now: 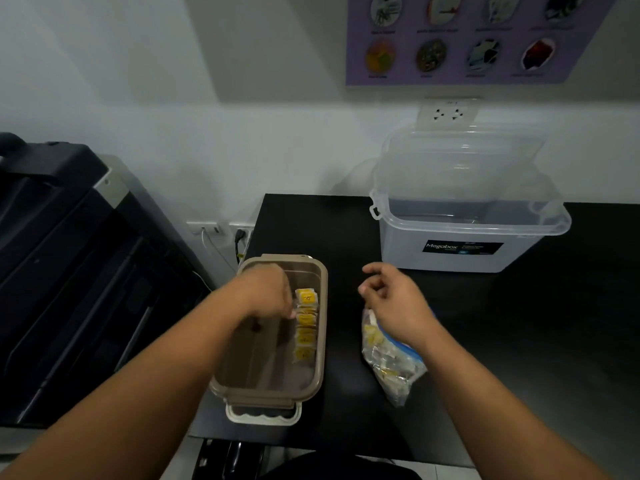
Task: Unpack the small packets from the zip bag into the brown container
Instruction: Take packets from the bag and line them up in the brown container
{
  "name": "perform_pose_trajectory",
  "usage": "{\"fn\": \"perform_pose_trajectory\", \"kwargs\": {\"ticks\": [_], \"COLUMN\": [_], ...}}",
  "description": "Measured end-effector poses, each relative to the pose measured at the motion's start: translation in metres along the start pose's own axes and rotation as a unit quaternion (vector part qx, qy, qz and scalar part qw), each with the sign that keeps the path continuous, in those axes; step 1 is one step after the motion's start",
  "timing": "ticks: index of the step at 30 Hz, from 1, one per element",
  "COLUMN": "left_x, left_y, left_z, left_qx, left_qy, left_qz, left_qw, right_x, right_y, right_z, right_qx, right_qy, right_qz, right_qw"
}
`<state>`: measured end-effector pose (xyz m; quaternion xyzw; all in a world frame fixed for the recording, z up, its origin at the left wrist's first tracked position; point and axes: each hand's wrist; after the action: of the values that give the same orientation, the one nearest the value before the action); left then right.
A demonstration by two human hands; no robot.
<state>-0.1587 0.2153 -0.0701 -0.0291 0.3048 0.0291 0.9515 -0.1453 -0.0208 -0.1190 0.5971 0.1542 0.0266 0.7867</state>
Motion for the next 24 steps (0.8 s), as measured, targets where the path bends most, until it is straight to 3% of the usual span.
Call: {"fn": "perform_pose_trajectory", "kwargs": {"ticks": [6, 11, 19, 22, 24], "left_x": [-0.021, -0.003, 0.028, 0.031, 0.032], "left_y": [-0.050, -0.109, -0.147, -0.147, -0.147], "left_z": [0.033, 0.003, -0.068, -0.078, -0.083], "left_qx": [-0.103, -0.082, -0.035, -0.086, -0.123], "left_qy": [-0.138, -0.150, -0.137, -0.097, -0.088], "left_qz": [-0.088, -0.146, -0.056, -0.026, -0.016], "left_qw": [0.981, 0.974, 0.988, 0.991, 0.988], "right_x": [-0.001, -0.009, -0.024, -0.020, -0.011], "right_y": [-0.007, -0.023, -0.051, -0.060, -0.069], "right_z": [0.050, 0.061, 0.057, 0.053, 0.046], "right_qx": [-0.055, -0.201, -0.315, -0.357, -0.364], "right_qy": [-0.058, -0.008, 0.073, 0.085, 0.075], "right_qz": [-0.005, -0.053, -0.064, -0.084, -0.140], "right_qw": [0.997, 0.978, 0.944, 0.926, 0.918]}}
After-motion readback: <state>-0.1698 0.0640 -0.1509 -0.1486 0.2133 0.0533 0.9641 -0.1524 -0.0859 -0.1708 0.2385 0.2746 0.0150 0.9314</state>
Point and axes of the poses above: each hand's wrist, its own x-axis towards the middle knuckle, its own z-axis out of the back of the hand, y = z × x, and after that the axes turned 15 degrees about x, right-handed
